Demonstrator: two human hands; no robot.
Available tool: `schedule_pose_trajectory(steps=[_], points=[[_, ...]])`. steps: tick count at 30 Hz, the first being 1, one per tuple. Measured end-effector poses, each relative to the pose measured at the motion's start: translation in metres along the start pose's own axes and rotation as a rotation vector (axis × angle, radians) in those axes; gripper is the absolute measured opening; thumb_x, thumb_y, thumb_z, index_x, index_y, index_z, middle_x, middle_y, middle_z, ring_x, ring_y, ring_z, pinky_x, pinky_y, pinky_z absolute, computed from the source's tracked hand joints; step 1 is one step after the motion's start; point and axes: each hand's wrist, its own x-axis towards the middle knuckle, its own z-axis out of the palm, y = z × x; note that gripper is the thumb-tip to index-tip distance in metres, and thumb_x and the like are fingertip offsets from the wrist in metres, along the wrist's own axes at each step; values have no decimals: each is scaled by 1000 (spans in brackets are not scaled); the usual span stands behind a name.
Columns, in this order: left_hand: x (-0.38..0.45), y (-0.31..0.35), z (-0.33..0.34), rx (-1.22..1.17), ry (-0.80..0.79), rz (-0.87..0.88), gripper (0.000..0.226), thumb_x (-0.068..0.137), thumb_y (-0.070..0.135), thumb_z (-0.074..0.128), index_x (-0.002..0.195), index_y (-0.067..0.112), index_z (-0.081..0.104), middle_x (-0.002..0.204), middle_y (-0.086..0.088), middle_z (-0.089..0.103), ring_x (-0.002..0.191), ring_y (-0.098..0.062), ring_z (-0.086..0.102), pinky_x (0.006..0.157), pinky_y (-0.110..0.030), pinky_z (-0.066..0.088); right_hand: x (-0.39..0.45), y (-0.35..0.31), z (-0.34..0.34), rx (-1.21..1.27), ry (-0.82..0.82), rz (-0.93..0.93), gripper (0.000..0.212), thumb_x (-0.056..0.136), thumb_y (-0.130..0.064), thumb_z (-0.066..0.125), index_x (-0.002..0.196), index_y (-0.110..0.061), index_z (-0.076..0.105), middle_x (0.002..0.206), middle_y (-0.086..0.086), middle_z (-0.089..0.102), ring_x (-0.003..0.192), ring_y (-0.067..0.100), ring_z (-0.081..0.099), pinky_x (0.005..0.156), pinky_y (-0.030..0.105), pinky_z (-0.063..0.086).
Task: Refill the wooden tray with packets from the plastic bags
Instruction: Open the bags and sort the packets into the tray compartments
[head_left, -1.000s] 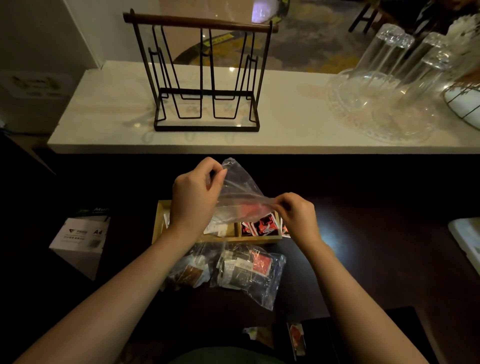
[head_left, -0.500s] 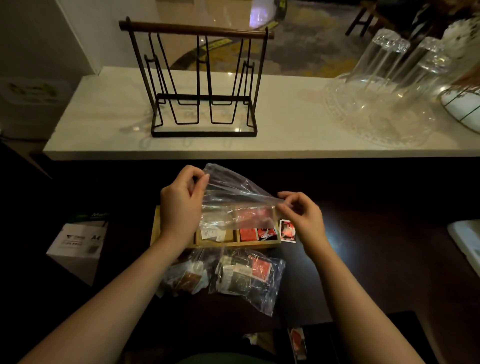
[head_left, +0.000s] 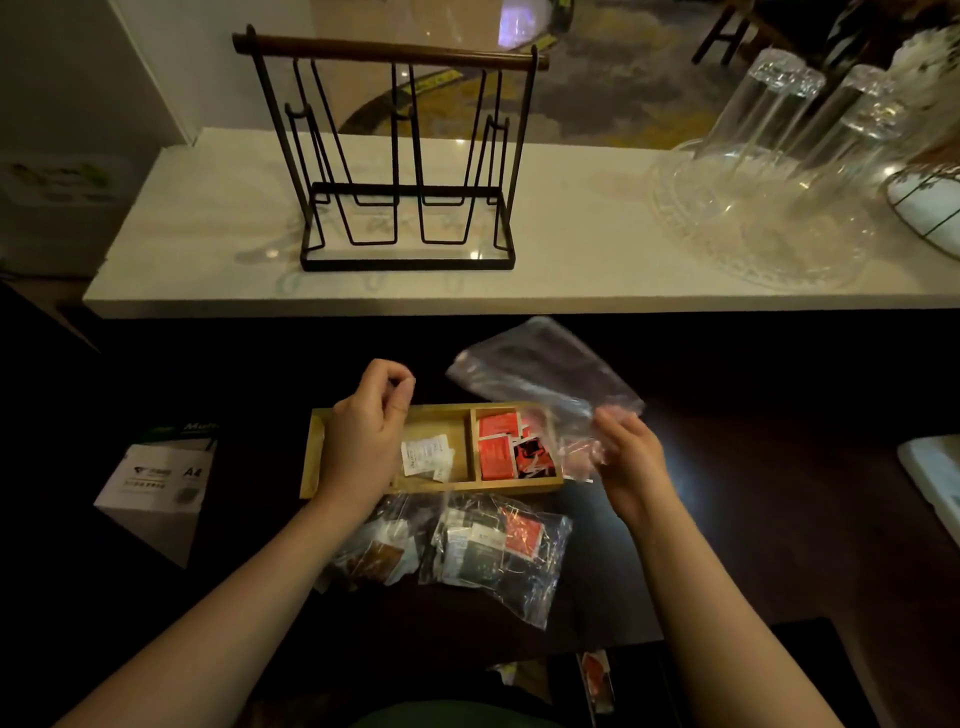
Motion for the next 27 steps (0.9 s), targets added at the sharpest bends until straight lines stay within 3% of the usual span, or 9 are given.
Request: schedule_pose_trajectory(steps=[3,5,9,13,17,19,22,24,27], points=[[-19,-14,6,124,-209,-85,11,97,23,48,94,18,58,66,4,57,49,-10,49,42,-25,35,9,21,-25,139,347,63,5,87,-7,63,85,-10,59,76,6,63,61,15,59,48,21,50],[-36,-22,13,166,-387,-127,11,97,24,48,97,20,58,76,9,57,57,-3,50,49,-14,34,14,37,-37,147,468,153,6,89,-9,61,85,-9,56,77,5,61,63,15,58,52,22,49],[-61,-35,22,202,-569,-126,11,96,23,49,101,23,59,97,14,54,80,3,53,64,-11,37,18,61,-48,140,500,256,8,91,-13,60,90,-6,57,76,6,60,64,16,58,54,22,52],[-74,-47,25,221,-628,-145,13,95,21,51,104,23,60,104,17,50,88,2,51,70,-10,38,18,73,-54,-152,474,237,24,91,-25,61,77,-5,57,75,11,59,60,21,55,56,32,47],[-83,-58,30,230,-689,-171,15,94,22,52,107,23,60,110,12,52,93,-1,51,78,-15,40,5,79,-55,-315,649,225,39,87,-28,64,104,5,55,87,16,55,72,26,56,58,34,47],[-86,-60,33,239,-711,-178,14,94,23,53,106,25,59,107,13,50,92,-1,50,79,-18,41,-12,88,-48,-350,483,292,30,87,-24,63,95,5,59,84,15,62,72,28,60,58,32,50],[-92,-63,37,233,-763,-190,12,93,24,53,104,28,57,100,15,48,82,1,48,67,-13,36,-36,100,-33,-667,151,341,25,89,-24,60,78,-3,66,83,18,69,79,35,66,77,46,55],[-95,-63,40,210,-808,-191,12,93,22,53,103,27,57,100,14,51,82,2,48,67,-14,37,-41,101,-23,-775,81,311,25,87,-24,63,70,-6,65,75,14,69,69,28,65,67,41,53],[-99,-64,43,170,-895,-204,15,92,22,54,107,23,57,108,6,57,93,-5,55,79,-23,47,-44,100,-12,-644,67,413,15,86,-11,64,75,-1,63,70,14,63,59,23,58,55,32,48]])
